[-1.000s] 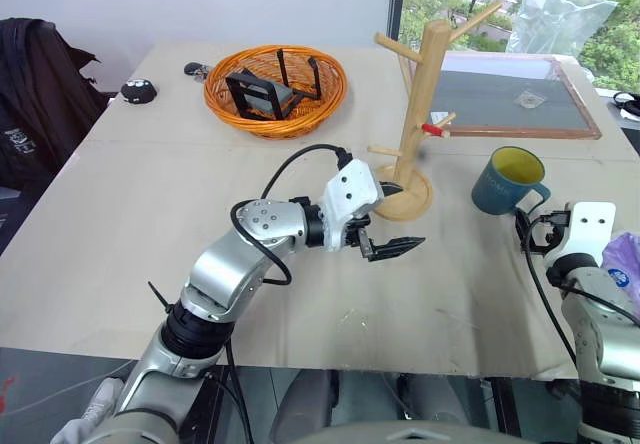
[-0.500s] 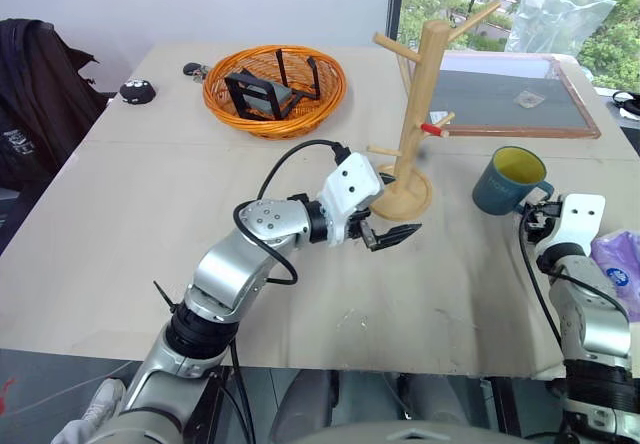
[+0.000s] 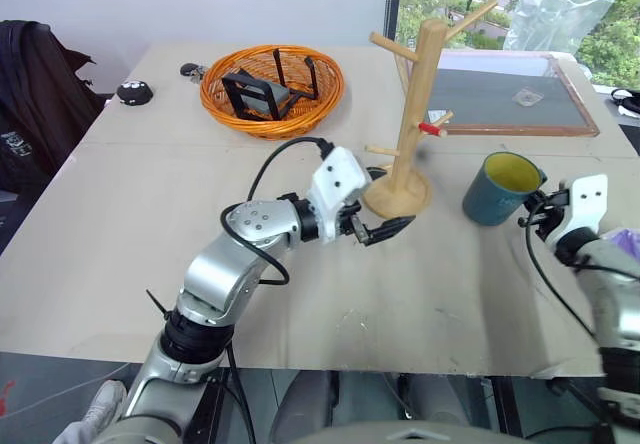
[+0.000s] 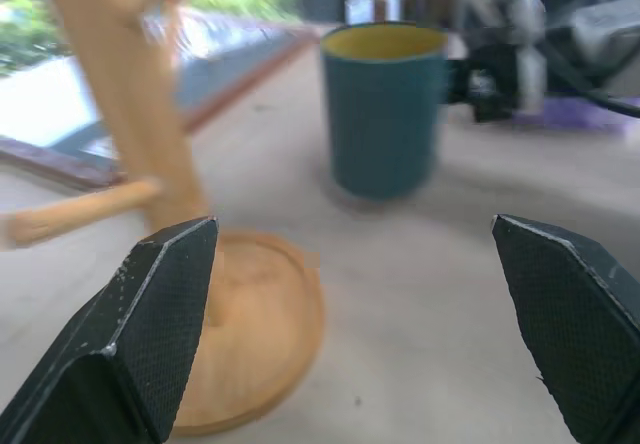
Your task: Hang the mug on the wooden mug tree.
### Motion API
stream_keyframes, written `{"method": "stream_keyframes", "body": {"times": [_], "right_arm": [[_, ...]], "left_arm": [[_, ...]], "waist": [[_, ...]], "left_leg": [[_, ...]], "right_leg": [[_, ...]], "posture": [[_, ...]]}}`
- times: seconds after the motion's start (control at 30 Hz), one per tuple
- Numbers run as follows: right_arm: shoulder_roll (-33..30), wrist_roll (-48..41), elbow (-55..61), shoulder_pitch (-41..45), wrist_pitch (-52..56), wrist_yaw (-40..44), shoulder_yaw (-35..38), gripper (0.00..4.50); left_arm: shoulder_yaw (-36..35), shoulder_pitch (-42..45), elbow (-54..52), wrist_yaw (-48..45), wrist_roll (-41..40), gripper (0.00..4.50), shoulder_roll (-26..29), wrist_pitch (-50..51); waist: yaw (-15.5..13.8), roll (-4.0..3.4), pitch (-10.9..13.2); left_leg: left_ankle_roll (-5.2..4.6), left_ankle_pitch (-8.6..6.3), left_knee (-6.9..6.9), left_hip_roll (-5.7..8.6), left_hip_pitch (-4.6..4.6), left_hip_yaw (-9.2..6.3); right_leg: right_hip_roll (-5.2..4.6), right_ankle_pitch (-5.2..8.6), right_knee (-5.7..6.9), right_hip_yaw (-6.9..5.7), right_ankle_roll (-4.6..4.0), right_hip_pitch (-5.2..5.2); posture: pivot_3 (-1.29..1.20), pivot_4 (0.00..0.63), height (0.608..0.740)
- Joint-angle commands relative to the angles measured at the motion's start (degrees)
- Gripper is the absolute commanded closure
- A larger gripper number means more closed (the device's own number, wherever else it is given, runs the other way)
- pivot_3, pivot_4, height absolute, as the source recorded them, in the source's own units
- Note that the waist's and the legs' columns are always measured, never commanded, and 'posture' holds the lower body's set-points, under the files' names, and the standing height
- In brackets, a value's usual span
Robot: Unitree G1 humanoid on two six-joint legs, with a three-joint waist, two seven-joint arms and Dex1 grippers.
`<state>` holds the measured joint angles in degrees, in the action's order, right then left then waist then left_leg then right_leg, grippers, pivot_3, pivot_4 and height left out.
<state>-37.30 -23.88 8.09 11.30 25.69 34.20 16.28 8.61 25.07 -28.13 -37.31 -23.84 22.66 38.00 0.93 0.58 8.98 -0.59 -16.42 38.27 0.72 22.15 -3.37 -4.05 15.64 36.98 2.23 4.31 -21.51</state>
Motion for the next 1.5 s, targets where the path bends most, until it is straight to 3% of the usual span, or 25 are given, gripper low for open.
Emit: {"method": "stream_keyframes", "body": {"times": [0.03,0.1,0.23,0.4,0.57,1.1,1.5], "right_arm": [[-11.5,-6.5,5.3,5.9,7.6,11.9,0.4,4.46],[-18.8,-7.0,4.5,11.6,10.5,18.2,-2.7,4.46],[-25.7,-5.8,1.7,21.4,12.1,26.6,-9.5,4.46],[-27.7,-0.4,-1.4,37.6,14.1,35.9,-22.1,4.46],[-25.4,2.8,-2.2,45.2,19.2,37.3,-28.3,4.46],[-21.7,4.7,4.9,51.0,29.5,36.8,-31.4,4.46],[-17.5,5.9,5.5,52.0,36.6,29.5,-31.4,4.46]], "left_arm": [[-4.8,-3.0,-5.8,-0.2,-6.2,0.0,-1.3,-1.2],[-6.8,-4.4,-7.2,0.9,-8.9,0.0,-2.4,-1.0],[-9.1,-5.3,-8.6,3.4,-12.9,0.0,-4.2,-0.4],[-9.2,-7.8,-10.3,6.4,-13.4,0.0,-4.9,-1.4],[-9.3,-10.1,-10.9,7.9,-13.3,0.0,-5.3,-2.9],[-11.6,-14.2,-10.5,3.7,-18.1,0.0,-3.2,-8.2],[-12.2,-16.5,-9.4,-0.1,-19.1,0.0,-0.6,-11.2]], "waist": [[0.0,-0.06,0.0],[0.0,-0.05,0.0],[-0.3,0.13,0.0],[0.0,0.06,0.1],[-0.5,0.09,0.1],[-0.6,0.09,0.1],[-0.4,0.09,0.1]], "left_leg": [[-0.01,0.0,0.02,0.0,-0.01,0.02],[-0.03,-0.02,0.02,0.0,-0.01,-0.02],[-0.05,-0.03,0.01,-0.03,-0.01,-0.12],[0.1,0.06,0.07,0.02,0.16,0.01],[0.2,0.11,0.04,0.0,0.49,-0.25],[0.2,0.11,0.08,0.08,0.63,-0.37],[0.2,0.12,0.08,0.09,0.63,-0.39]], "right_leg": [[-0.01,0.0,0.0,0.02,0.0,0.0],[-0.02,0.0,-0.02,-0.02,0.0,0.02],[-0.01,0.0,-0.04,-0.14,-0.01,0.04],[-0.12,-0.03,-0.1,-0.01,0.03,-0.11],[-0.1,-0.02,-0.19,-0.27,0.02,-0.32],[-0.26,-0.02,-0.2,-0.49,0.02,-0.35],[-0.24,-0.02,-0.18,-0.5,0.02,-0.36]], "posture": [[0.0,0.15,0.737],[0.0,0.15,0.737],[0.0,0.15,0.737],[0.0,0.15,0.737],[0.0,0.15,0.737],[0.0,0.15,0.737],[0.0,0.15,0.737]]}}
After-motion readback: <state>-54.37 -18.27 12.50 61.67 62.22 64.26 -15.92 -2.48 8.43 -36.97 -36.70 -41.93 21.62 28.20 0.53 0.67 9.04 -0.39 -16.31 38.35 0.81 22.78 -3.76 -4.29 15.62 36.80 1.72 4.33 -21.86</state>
